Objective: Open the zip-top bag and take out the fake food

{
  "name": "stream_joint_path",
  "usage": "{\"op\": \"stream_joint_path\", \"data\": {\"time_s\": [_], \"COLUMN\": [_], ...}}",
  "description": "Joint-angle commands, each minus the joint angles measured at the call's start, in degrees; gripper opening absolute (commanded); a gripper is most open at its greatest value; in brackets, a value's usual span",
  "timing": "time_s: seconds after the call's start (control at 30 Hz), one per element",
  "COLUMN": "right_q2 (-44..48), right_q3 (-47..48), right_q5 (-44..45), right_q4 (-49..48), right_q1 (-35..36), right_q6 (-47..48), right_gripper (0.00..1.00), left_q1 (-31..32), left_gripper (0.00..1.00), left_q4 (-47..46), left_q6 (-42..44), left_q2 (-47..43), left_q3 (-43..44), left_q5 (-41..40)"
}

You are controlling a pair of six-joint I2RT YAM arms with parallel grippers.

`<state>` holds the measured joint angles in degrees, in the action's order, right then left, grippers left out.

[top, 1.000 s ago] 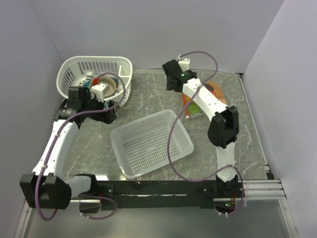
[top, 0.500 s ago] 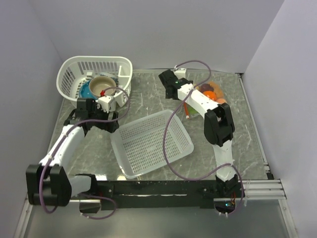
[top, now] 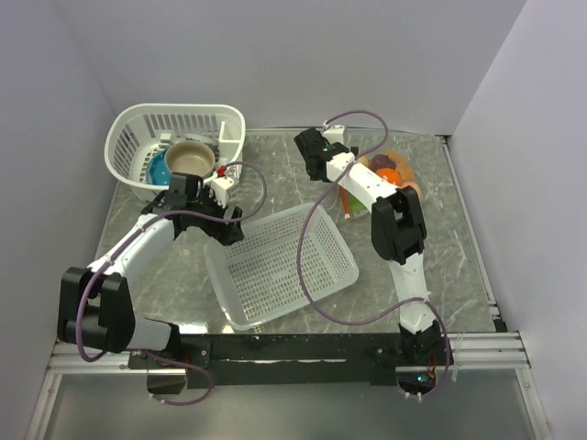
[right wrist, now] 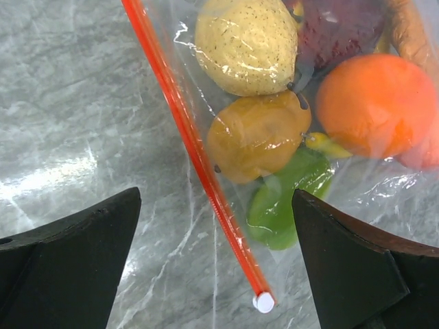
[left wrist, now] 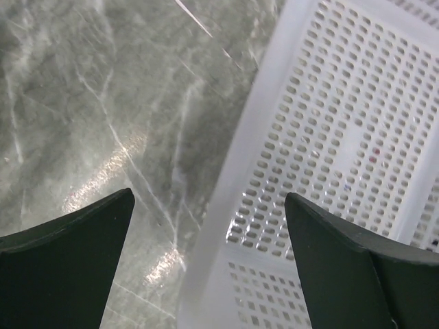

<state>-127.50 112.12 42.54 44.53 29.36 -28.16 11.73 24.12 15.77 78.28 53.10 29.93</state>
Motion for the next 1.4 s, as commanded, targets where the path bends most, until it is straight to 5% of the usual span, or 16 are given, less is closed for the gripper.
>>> {"op": "stream_joint_path", "data": {"time_s": [0.0, 0.17, 0.33, 0.57, 0.9, 1.1, 1.2, 1.37], "right_q2": [-1.96, -5.73, -7.76, -8.03, -5.48, -2.67, 1.02, 10.59], "right_q3": [0.38, 2.23, 3.11, 2.32, -1.9, -4.09, -6.19, -9.46], "right_q5": [1.84, 2.02, 1.84, 6.06, 6.59, 6.41, 6.41, 5.01], "right_q4": [-1.12, -0.33, -0.76, -1.9, -3.67, -3.14, -2.52, -3.31], "right_q1": [-1.24, -1.77, -1.68, -1.33, -0.45, -0.45, -0.54, -0.97], "right_q6": [0.13, -0.14, 0.3, 1.18, 0.65, -1.19, -2.42, -2.42], "right_gripper": [1.0, 1.0, 1.0, 0.95, 0.31, 0.0, 0.0, 0.0], "left_q1": [0.05, 1.28, 1.81, 1.81, 1.9, 1.98, 1.9, 1.98], "left_gripper": [0.99, 0.98, 0.81, 0.74, 0.71, 0.75, 0.97, 0.99], "left_q4": [4.18, 1.64, -8.72, -8.04, -6.0, -3.02, -5.57, 0.73], "left_q6": [5.58, 5.07, 0.58, -1.27, -9.26, -6.99, -3.13, 5.31], "left_q2": [-3.75, -0.85, 1.43, -0.23, -14.36, -9.75, -7.01, -0.16], "left_q3": [-0.54, -1.94, -6.08, -6.43, -11.79, -7.76, -5.39, 6.37], "left_q5": [4.61, 0.49, -9.0, -10.07, -18.93, -15.35, -12.72, -5.69]}}
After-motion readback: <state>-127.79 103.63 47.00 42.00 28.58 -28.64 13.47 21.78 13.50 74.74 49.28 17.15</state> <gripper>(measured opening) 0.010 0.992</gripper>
